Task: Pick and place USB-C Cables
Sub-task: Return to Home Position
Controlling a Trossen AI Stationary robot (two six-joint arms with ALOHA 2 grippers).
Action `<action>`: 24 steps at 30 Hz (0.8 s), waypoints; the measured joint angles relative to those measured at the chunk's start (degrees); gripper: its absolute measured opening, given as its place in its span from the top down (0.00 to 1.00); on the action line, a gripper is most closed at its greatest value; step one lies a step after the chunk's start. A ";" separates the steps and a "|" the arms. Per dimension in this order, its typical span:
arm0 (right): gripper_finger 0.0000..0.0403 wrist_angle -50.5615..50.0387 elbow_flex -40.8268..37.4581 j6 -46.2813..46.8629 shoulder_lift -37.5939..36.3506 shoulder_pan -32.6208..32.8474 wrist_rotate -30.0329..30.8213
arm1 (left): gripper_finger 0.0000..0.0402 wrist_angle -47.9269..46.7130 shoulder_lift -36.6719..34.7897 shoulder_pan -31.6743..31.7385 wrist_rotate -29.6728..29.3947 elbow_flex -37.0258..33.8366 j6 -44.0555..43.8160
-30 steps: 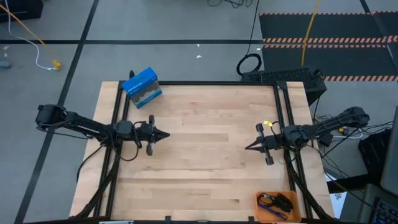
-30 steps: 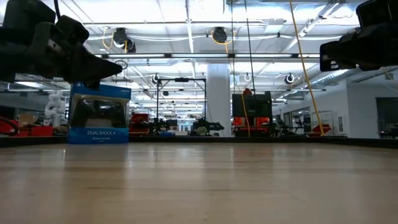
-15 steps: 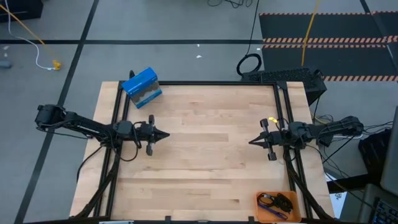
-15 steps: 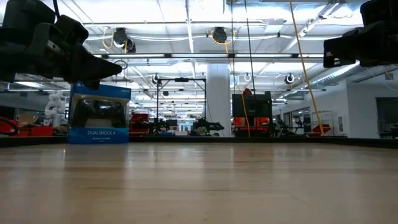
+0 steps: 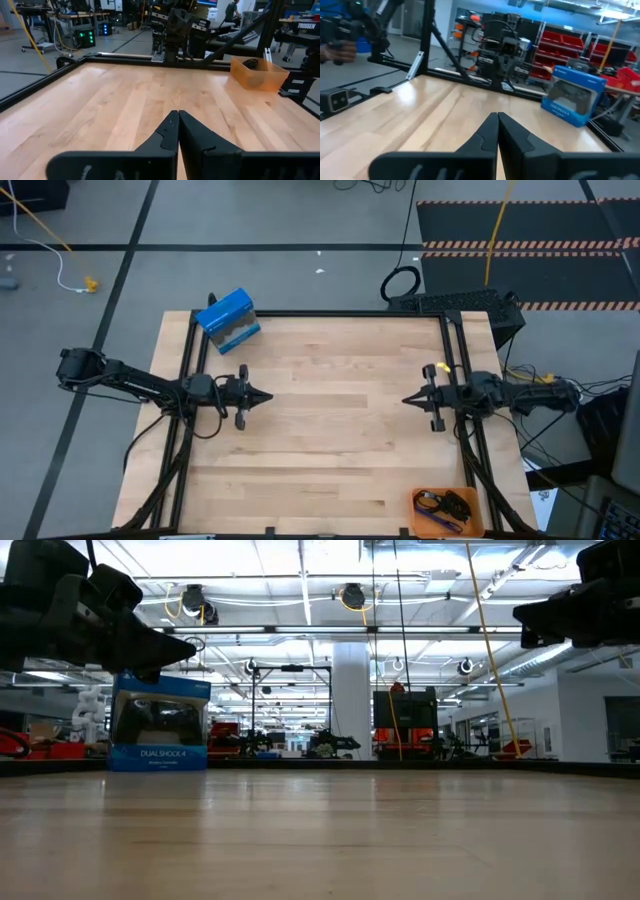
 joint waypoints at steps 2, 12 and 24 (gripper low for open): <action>1.00 -0.50 0.00 0.41 -0.01 -1.17 0.07 | 0.97 0.12 0.00 0.00 0.00 0.01 -0.18; 1.00 -0.56 0.00 0.68 -0.01 -5.76 -0.24 | 0.97 0.16 0.00 0.00 0.04 0.01 -0.25; 1.00 -0.77 0.00 0.59 -0.03 -7.14 1.64 | 0.96 0.12 0.00 0.00 0.07 0.03 -0.20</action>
